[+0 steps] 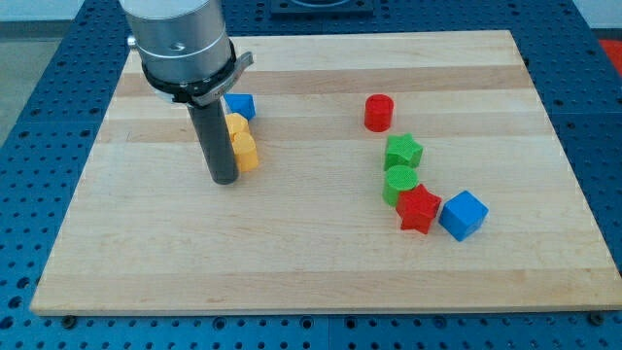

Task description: Push blue cube into the red star

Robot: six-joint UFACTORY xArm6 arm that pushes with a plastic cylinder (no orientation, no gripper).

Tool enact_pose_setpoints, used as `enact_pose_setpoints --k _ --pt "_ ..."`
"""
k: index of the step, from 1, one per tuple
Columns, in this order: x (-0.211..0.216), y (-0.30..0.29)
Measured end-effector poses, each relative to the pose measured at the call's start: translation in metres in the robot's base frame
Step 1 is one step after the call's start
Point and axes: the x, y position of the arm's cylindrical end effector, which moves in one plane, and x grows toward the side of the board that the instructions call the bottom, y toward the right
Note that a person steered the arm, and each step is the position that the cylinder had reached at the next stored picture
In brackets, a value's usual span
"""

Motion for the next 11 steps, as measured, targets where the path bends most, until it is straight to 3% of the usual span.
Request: enact_pose_setpoints --k 3,5,8,9,10,11 --pt "0.153 0.043" --pt "0.153 0.085" --pt "0.137 0.345" --pt "0.095 0.39" --pt "0.057 0.394" --pt "0.051 0.372"
